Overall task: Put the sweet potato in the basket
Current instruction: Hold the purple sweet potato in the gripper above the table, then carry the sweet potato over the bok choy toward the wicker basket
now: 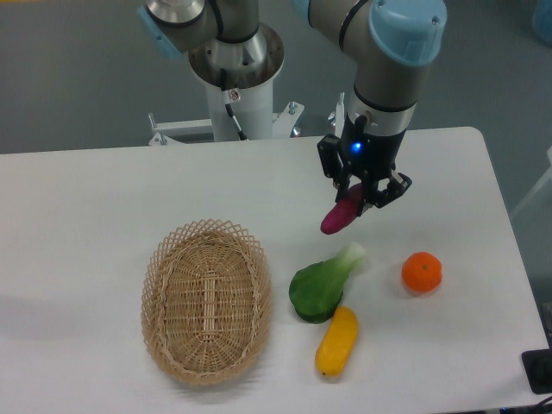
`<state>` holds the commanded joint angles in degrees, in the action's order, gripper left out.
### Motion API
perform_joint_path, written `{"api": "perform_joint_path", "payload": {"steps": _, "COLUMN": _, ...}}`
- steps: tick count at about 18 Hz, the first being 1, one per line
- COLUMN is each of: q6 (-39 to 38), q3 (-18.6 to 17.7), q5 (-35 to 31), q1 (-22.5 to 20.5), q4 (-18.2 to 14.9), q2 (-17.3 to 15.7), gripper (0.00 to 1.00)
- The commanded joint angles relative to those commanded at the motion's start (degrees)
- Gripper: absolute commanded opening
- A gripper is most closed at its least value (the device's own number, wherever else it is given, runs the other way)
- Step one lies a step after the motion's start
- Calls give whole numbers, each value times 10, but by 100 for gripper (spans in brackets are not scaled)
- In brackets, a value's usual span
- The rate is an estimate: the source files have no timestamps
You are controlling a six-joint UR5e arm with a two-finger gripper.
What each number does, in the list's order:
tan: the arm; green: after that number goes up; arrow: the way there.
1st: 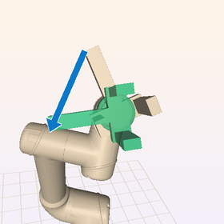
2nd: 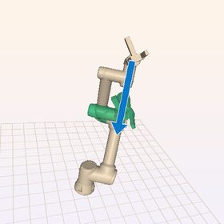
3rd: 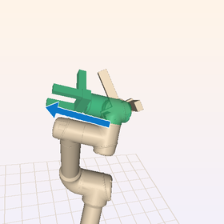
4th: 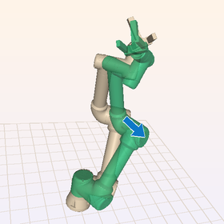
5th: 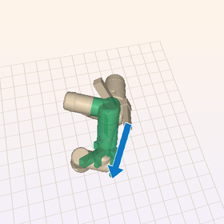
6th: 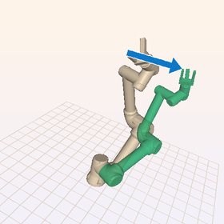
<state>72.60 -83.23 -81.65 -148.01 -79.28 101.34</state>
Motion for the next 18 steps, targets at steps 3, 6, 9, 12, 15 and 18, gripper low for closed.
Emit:
{"api": "perform_joint_path", "payload": {"steps": 3, "q6": -1, "q3": -4, "q5": 0, "q1": 2, "q4": 0, "q2": 0, "gripper": 38}}
{"api": "perform_joint_path", "payload": {"steps": 6, "q6": -4, "q3": -4, "q5": 0, "q1": 3, "q4": 0, "q2": 2, "gripper": 39}}
{"api": "perform_joint_path", "payload": {"steps": 9, "q6": -27, "q3": -3, "q5": 0, "q1": 4, "q4": 1, "q2": 6, "gripper": 39}}
{"api": "perform_joint_path", "payload": {"steps": 12, "q6": -54, "q3": -3, "q5": -1, "q1": 13, "q4": 14, "q2": 12, "gripper": 39}}
{"api": "perform_joint_path", "payload": {"steps": 15, "q6": -81, "q3": -7, "q5": -4, "q1": 30, "q4": 34, "q2": 26, "gripper": 39}}
{"api": "perform_joint_path", "payload": {"steps": 18, "q6": -122, "q3": -11, "q5": -4, "q1": 53, "q4": 60, "q2": 44, "gripper": 39}}
